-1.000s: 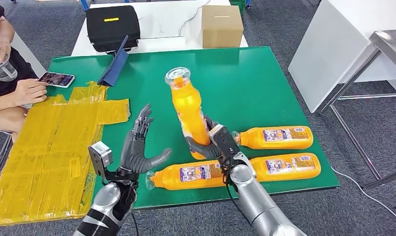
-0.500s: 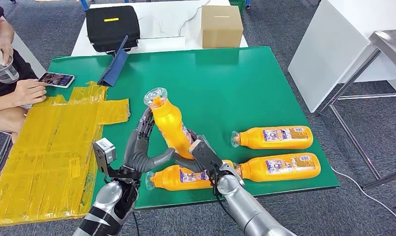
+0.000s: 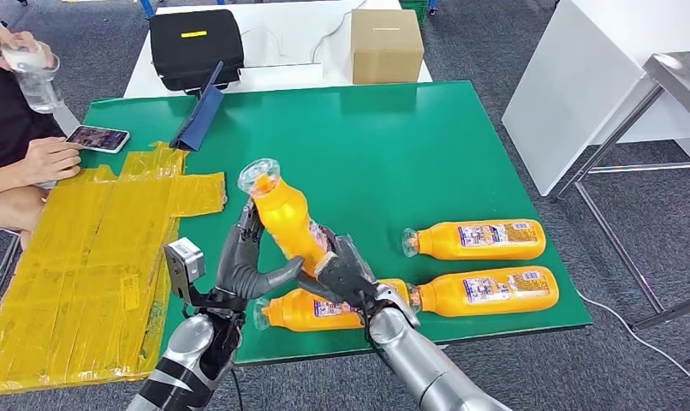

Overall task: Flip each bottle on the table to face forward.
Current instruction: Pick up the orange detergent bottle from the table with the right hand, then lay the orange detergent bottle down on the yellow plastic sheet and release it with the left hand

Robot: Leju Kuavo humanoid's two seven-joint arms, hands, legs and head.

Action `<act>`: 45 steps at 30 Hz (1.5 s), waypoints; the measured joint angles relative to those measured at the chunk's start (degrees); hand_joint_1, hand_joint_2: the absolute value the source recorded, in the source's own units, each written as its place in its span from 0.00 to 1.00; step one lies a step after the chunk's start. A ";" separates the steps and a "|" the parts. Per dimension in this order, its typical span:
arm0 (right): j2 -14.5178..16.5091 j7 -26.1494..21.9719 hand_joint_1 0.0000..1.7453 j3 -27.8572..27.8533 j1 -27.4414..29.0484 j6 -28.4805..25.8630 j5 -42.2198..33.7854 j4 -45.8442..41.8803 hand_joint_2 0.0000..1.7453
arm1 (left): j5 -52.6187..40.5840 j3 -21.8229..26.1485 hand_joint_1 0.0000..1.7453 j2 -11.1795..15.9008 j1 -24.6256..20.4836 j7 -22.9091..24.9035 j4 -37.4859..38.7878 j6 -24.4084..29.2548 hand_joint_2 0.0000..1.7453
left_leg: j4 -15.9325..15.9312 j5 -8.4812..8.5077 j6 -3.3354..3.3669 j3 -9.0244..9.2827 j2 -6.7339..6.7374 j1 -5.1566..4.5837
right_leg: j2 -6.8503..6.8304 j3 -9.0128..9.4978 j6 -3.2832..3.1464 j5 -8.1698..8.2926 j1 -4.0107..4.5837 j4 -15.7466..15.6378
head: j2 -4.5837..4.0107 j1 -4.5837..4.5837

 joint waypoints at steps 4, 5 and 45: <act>0.16 -1.74 1.00 2.93 1.52 -7.81 6.65 -2.87 1.00 | 2.21 0.31 0.00 0.24 -0.19 0.62 0.47 -0.37 1.00 | 0.00 0.00 0.00 -0.01 0.00 0.00 | 0.00 -0.01 -0.01 -0.01 0.00 0.00 | 0.00 0.00; 0.15 -1.61 1.00 3.79 1.77 -9.92 8.71 -3.58 1.00 | 2.99 0.48 0.00 0.31 -0.20 0.84 0.64 -0.80 1.00 | 0.00 0.00 0.00 -0.01 0.00 0.01 | 0.00 -0.01 -0.01 -0.01 0.00 0.00 | 0.00 0.00; -0.39 0.31 1.00 9.86 -0.99 -18.42 13.41 -4.47 1.00 | 10.55 4.03 1.00 1.96 -2.62 3.86 3.08 -5.81 1.00 | 0.00 0.00 -0.01 -0.01 0.01 0.01 | 0.00 -0.03 -0.02 -0.01 0.00 0.00 | 0.00 0.01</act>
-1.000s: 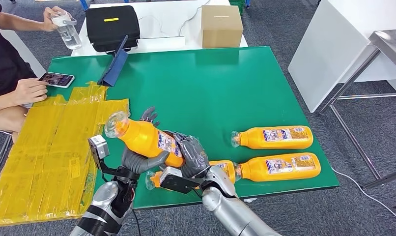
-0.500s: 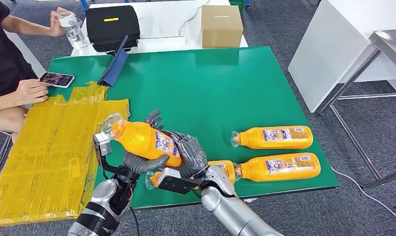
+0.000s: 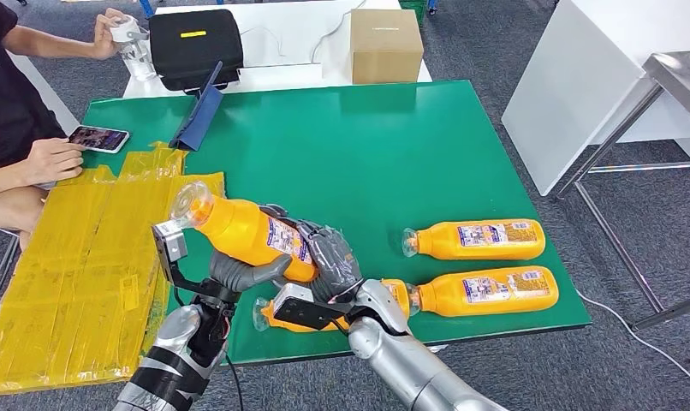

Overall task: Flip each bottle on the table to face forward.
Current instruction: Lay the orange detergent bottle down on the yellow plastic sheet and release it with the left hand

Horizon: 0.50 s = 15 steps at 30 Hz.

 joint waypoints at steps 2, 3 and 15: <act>0.10 -0.02 1.00 0.01 -0.28 -0.05 -0.03 0.10 1.00 | 0.38 0.25 1.00 0.00 0.19 -0.16 -0.62 0.48 1.00 | 0.00 0.00 0.00 0.00 0.01 0.00 | 0.00 0.00 0.00 0.00 0.00 0.00 | 0.00 0.00; 0.17 -0.01 1.00 0.01 -0.42 -0.07 -0.02 0.18 1.00 | 0.60 0.40 1.00 0.00 0.29 -0.23 -0.91 0.68 1.00 | 0.00 0.00 0.00 0.00 0.01 0.01 | 0.00 -0.01 0.00 0.00 0.00 0.00 | 0.00 0.01; 1.11 0.47 0.73 0.02 -1.49 -0.62 0.28 1.20 1.00 | 2.80 2.09 1.00 -0.29 2.39 -1.67 -4.97 4.32 1.00 | 0.00 0.00 0.00 0.00 0.02 0.00 | 0.01 -0.03 -0.01 -0.01 -0.01 0.00 | 0.00 0.01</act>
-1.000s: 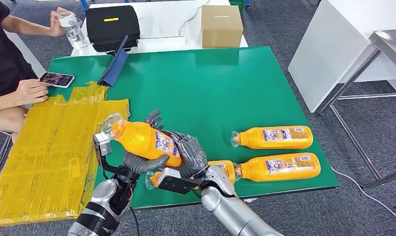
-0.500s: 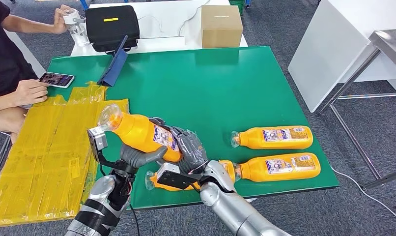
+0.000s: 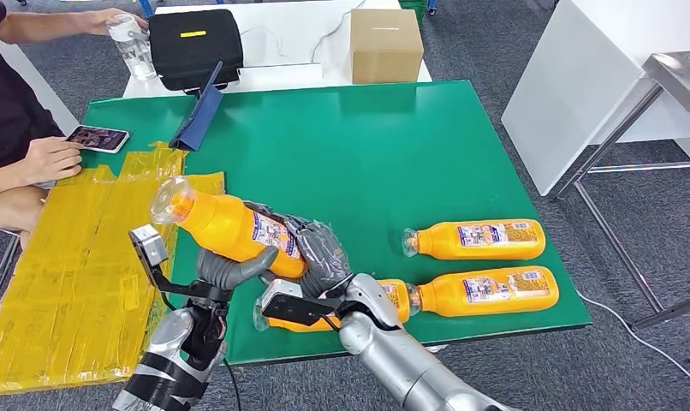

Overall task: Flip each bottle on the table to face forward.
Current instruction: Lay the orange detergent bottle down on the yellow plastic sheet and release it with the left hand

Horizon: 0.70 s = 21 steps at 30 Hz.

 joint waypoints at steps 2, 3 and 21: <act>0.07 0.26 0.24 -0.05 -0.03 -0.19 -0.06 0.03 1.00 | 0.31 0.46 1.00 -0.19 0.64 -0.65 -1.03 1.49 1.00 | 0.00 0.00 0.00 0.00 0.02 0.00 | 0.01 -0.02 0.00 0.00 0.00 0.00 | 0.00 0.00; 0.07 0.39 0.02 -0.13 0.00 -0.40 -0.10 0.03 1.00 | 0.38 0.79 1.00 -0.27 0.90 -1.06 -1.57 2.33 1.00 | 0.00 0.00 0.00 0.00 0.03 0.00 | 0.01 -0.03 0.00 0.00 0.00 0.00 | 0.00 0.01; -7.07 4.96 0.00 -10.79 14.25 25.19 -22.68 -26.87 0.00 | -63.40 6.61 1.00 8.74 -1.04 -0.44 -3.69 31.56 1.00 | 0.00 -0.02 -0.03 -0.02 0.02 0.04 | 0.02 -0.07 -0.07 -0.02 0.05 0.00 | 0.00 0.00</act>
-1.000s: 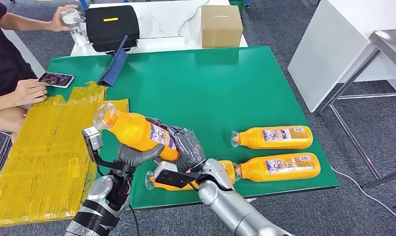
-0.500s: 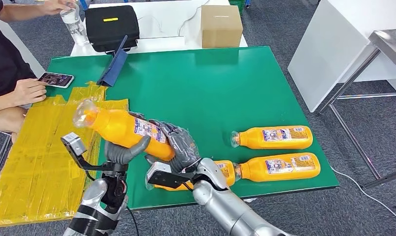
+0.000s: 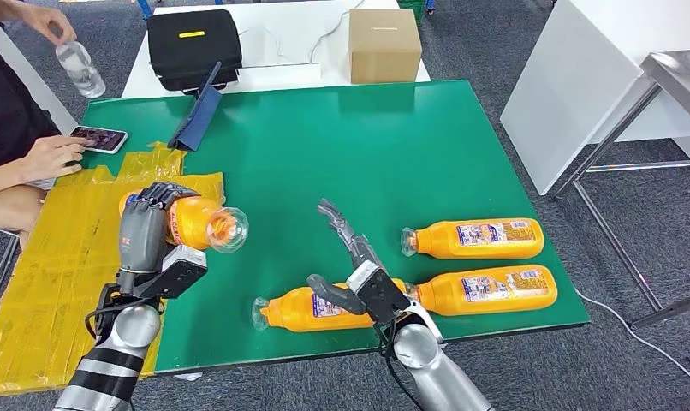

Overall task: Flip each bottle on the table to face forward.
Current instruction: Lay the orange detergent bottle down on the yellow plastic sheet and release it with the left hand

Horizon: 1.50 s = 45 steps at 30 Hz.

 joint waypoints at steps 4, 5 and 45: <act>-0.74 0.02 0.00 -0.95 1.06 0.37 -0.22 -3.08 0.00 | -0.43 0.37 1.00 1.04 -0.38 0.17 1.37 -0.06 1.00 | 0.00 0.01 0.00 0.00 0.00 0.00 | -0.01 0.02 0.00 0.00 0.00 0.01 | 0.00 0.01; -0.86 0.02 0.00 -1.04 1.18 0.40 -0.24 -3.50 0.00 | -0.47 0.38 1.00 1.17 -0.41 0.17 1.56 -0.07 1.00 | 0.00 0.01 0.00 0.00 0.00 0.00 | -0.01 0.03 0.00 0.00 0.00 0.01 | 0.00 0.01; -3.28 0.36 0.00 -5.04 4.63 9.02 -8.21 -12.92 1.00 | -35.06 -3.08 1.00 7.01 -12.28 20.92 34.28 -7.46 1.00 | -0.03 0.02 -0.05 0.43 -0.12 0.01 | -0.05 0.51 -0.12 -0.12 0.02 0.00 | 0.00 0.00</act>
